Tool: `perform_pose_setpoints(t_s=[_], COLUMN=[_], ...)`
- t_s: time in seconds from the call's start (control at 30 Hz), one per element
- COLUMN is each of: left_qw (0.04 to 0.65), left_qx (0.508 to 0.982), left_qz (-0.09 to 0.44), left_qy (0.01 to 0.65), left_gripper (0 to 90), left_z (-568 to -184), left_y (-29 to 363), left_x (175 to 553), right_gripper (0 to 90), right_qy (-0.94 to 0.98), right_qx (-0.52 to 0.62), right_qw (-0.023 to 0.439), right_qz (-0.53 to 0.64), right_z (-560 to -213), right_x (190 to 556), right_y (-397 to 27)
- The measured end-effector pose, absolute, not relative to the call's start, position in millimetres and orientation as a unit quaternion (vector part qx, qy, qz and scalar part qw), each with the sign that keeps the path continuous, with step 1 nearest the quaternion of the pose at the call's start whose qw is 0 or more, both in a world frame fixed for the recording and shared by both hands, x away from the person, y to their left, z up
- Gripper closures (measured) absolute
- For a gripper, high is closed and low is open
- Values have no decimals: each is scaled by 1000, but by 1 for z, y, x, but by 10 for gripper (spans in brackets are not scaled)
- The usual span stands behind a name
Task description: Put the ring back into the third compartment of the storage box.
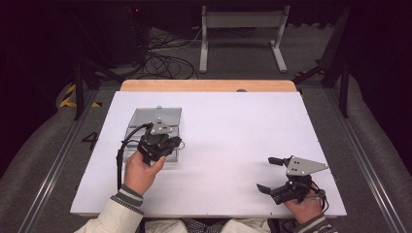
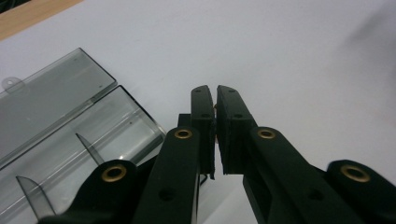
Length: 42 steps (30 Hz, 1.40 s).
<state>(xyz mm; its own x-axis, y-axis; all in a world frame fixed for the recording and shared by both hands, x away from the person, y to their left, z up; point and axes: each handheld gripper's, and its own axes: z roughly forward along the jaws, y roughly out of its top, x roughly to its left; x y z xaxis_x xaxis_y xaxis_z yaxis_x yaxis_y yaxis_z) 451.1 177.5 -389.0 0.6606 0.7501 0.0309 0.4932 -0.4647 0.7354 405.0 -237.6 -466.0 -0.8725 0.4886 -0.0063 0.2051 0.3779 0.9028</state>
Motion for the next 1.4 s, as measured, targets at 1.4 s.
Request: perform_pose_setpoints(t_s=[1.4], left_qw=[317], left_qx=[818], left_qz=[213], left_qy=[429], left_gripper=[859], left_z=[-412], left_y=[193], left_x=[492], right_gripper=[26], right_qy=[819], right_qx=[209], right_qw=[133], right_qz=[517], right_z=[-467], right_x=[405], right_y=[-237])
